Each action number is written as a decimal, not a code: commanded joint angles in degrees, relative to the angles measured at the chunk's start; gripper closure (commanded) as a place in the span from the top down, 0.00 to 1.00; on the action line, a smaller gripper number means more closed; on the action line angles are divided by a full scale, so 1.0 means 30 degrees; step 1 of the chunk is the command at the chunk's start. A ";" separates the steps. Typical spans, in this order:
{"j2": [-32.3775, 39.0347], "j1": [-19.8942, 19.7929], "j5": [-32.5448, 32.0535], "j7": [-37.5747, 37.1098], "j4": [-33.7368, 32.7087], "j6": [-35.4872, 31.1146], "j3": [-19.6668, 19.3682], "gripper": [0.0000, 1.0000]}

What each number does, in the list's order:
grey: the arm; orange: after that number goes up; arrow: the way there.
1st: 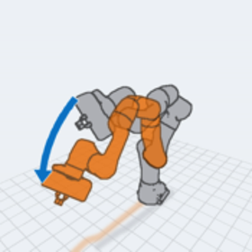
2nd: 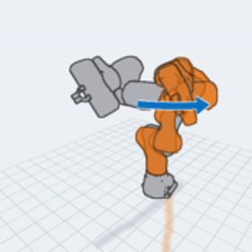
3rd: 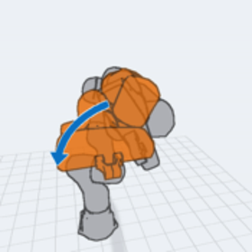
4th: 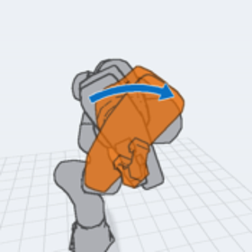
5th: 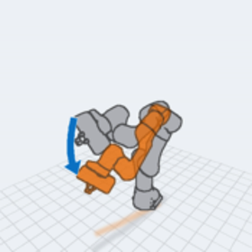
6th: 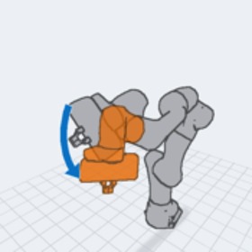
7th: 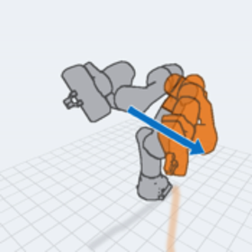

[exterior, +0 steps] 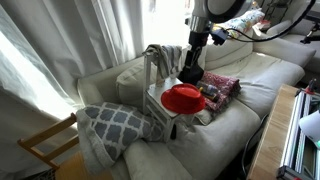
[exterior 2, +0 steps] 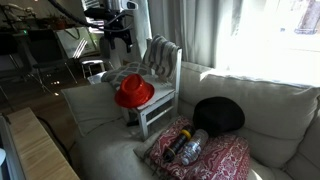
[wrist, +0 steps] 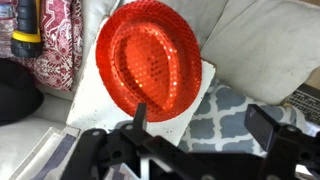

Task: Put the striped towel on the backrest of the chair then turn the red hat upright

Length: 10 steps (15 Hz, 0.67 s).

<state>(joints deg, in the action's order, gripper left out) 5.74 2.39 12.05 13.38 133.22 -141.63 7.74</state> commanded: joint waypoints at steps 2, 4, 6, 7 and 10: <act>-0.2095 -0.0460 0.1851 0.2769 -0.0298 0.3807 -0.0642 1.00; -0.2991 -0.0458 0.1443 0.2788 -0.0553 0.5092 -0.1141 1.00; -0.3932 -0.0417 0.1286 0.2919 -0.0878 0.6412 -0.1606 1.00; -0.4293 -0.0377 0.1256 0.3039 -0.1063 0.6984 -0.1808 1.00; -0.5458 -0.0269 0.1217 0.3482 -0.1705 0.9235 -0.2341 1.00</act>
<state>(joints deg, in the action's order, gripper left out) -6.99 1.24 15.77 22.53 128.82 -119.60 2.26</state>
